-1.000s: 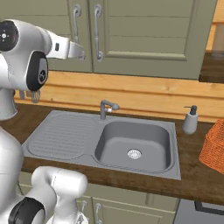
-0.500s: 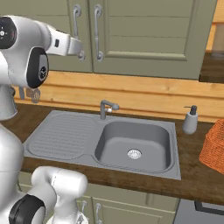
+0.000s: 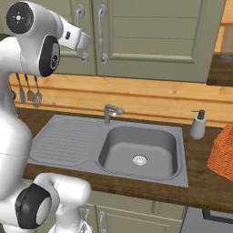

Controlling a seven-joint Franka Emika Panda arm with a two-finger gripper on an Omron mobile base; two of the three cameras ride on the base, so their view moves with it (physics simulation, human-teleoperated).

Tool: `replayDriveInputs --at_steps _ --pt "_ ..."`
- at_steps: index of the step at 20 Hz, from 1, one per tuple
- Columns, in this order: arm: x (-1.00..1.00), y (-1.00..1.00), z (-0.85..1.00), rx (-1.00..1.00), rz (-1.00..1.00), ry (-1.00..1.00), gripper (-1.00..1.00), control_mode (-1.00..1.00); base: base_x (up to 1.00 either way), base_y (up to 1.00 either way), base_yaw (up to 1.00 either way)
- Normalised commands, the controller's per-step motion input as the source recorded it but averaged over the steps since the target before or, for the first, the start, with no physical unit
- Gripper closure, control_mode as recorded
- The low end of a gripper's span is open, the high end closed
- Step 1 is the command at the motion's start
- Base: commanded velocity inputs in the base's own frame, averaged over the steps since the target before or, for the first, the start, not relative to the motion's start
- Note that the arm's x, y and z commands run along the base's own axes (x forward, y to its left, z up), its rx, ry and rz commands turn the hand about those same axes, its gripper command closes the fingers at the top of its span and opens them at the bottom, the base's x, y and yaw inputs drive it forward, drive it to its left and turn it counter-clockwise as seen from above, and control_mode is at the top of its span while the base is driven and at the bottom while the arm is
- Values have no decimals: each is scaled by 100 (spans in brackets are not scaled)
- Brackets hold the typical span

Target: Open the cabinet, pick up the bread from the cabinet and place it in the basket. Then move the basket to the dining counter.

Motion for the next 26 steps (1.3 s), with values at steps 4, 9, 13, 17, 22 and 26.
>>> replayDriveInputs --at_steps 4,9,13,17,22,26 --pt "8 0 -28 5 0 31 -100 -100 0 0 0" --pt "53 0 -24 5 0 12 -100 -100 0 0 0" --pt "49 0 -25 2 0 -6 -100 -100 0 0 0" --pt "65 0 -10 4 0 -10 -100 -100 0 0 0" --pt "67 0 0 8 0 -3 -100 -100 0 0 0" --pt "41 0 0 13 0 0 -100 -100 0 0 0"
